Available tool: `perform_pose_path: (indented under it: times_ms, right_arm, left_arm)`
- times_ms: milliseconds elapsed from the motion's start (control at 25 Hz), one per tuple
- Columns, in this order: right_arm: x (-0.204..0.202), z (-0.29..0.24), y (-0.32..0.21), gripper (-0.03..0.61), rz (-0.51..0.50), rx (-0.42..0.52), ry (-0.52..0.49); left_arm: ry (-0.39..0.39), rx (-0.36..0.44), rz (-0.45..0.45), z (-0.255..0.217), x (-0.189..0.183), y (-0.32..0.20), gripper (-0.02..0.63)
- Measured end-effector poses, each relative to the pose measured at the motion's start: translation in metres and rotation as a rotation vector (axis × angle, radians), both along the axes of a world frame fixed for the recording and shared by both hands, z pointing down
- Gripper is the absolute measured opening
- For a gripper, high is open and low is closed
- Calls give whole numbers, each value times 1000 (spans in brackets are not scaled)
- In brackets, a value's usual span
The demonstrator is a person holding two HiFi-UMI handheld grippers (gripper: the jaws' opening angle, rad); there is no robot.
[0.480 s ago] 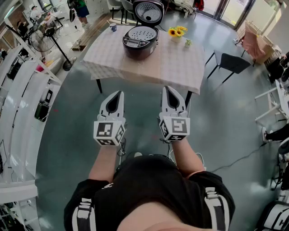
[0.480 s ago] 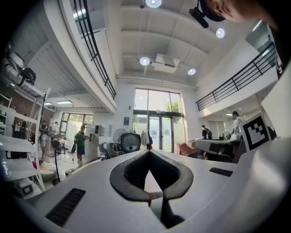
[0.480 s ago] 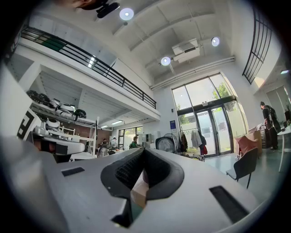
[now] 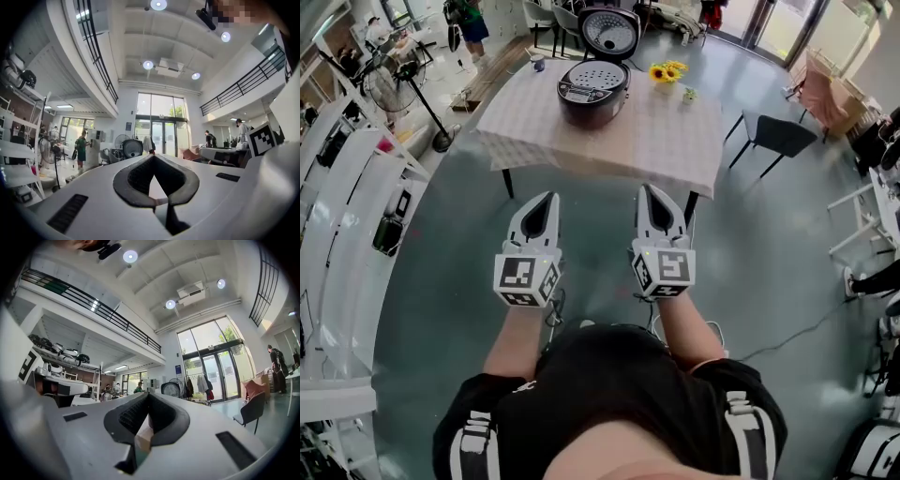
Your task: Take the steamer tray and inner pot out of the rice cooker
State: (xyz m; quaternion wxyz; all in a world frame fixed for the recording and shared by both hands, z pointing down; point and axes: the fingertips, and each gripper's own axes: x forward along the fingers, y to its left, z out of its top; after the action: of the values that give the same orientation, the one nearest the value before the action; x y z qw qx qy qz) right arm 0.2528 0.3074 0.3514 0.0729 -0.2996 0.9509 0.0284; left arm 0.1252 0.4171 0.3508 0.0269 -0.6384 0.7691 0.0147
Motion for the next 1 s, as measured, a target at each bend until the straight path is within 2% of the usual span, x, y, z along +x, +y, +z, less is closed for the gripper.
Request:
perform_pose_path:
  times_ms: [120, 320, 760, 1000]
  right_arm:
    - [-3, 1, 1, 0, 9, -2, 5]
    - [-13, 4, 11, 0, 24, 2, 18]
    - [-38, 7, 46, 0, 55, 7, 11]
    - [-45, 3, 48, 0, 65, 20, 6]
  left_arm:
    - [-35, 3, 8, -4, 0, -1, 2]
    - [-9, 7, 36, 1, -10, 4, 2]
    - [-13, 6, 71, 11, -39, 34, 2]
    - [-22, 22, 75, 9, -47, 36, 2]
